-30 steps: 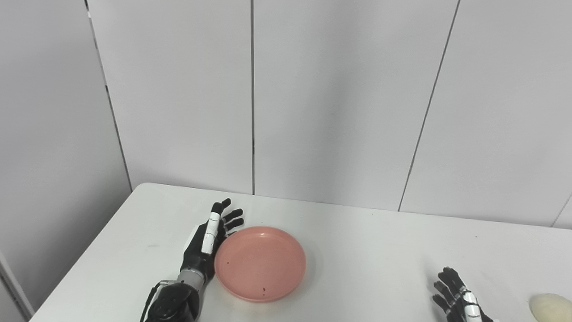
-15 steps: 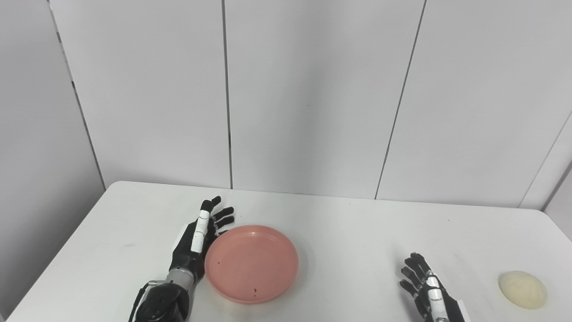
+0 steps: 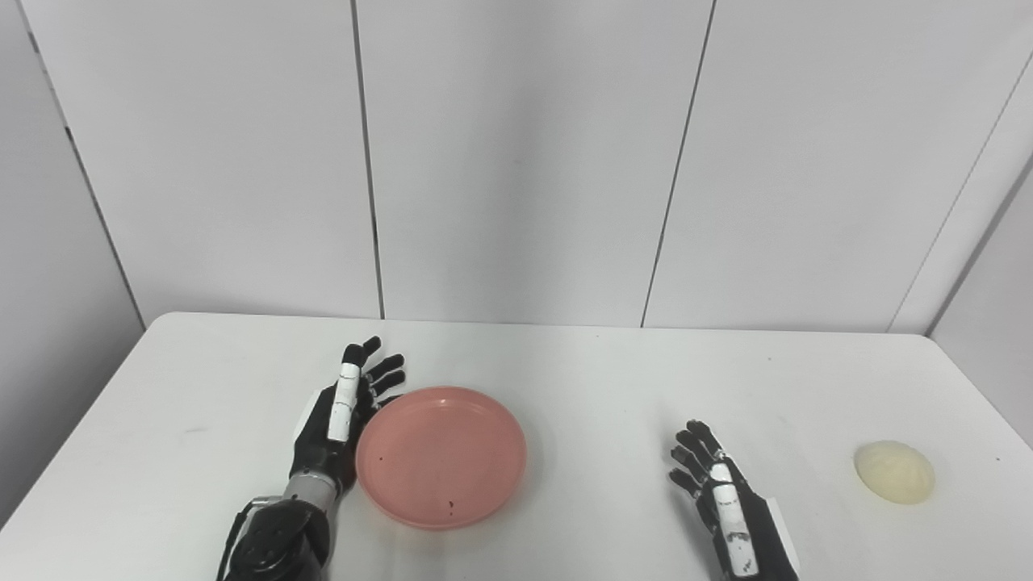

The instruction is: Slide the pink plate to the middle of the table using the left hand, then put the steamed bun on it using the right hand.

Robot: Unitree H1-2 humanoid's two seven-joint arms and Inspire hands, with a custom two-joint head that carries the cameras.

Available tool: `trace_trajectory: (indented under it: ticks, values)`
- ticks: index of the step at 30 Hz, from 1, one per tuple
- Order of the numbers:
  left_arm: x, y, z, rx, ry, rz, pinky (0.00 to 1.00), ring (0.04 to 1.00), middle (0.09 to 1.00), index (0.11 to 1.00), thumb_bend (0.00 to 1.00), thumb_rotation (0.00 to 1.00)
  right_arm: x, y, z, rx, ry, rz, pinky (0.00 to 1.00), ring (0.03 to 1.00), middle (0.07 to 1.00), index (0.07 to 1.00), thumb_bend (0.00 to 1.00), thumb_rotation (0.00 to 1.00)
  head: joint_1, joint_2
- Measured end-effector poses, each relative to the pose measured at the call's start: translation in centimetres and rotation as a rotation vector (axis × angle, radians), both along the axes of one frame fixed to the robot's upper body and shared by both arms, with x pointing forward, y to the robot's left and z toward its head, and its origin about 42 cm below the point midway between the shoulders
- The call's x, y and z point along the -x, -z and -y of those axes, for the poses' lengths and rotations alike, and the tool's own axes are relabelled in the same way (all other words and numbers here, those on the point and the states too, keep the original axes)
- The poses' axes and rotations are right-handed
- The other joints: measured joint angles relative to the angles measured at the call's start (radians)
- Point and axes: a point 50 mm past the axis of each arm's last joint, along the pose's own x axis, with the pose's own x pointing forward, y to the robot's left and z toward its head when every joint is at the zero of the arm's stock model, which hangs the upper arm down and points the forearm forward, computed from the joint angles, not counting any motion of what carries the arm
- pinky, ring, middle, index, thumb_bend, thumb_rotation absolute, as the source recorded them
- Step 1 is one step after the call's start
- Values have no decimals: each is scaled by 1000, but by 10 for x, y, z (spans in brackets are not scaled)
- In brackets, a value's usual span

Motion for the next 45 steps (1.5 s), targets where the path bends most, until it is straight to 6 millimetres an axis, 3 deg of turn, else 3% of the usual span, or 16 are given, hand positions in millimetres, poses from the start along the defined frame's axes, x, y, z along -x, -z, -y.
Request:
trace_trajectory:
  ticks: [8, 21, 29, 34, 39, 45]
  values:
    - [0, 0, 5, -5, -28, -5, 782, 859, 856, 917, 896, 995, 2, 0, -16, -11, -6, -15, 853, 873, 874, 871, 757, 932, -63, 17]
    - [6, -1, 24, 9, -77, -3, 763, 856, 865, 930, 875, 978, 7, 1, -31, 15, -11, -34, 862, 875, 876, 874, 712, 941, -137, 3]
    - [7, -1, 30, 46, -56, -17, 804, 877, 882, 951, 862, 958, 8, 1, -34, 20, -5, -35, 856, 873, 876, 873, 696, 944, -186, 17]
    - [7, -2, 36, 63, -30, -25, 816, 881, 881, 946, 855, 953, 8, 1, -34, 21, -5, -35, 839, 867, 871, 872, 707, 945, -184, 22]
    - [12, -3, 43, 62, -7, -25, 755, 867, 868, 939, 858, 953, 8, 1, -33, 24, -5, -35, 823, 853, 865, 873, 668, 925, -178, 18]
    - [14, -2, 50, 69, 12, -31, 799, 873, 866, 924, 862, 937, 8, 0, -33, 87, 0, 26, 810, 844, 854, 870, 654, 906, -184, 5]
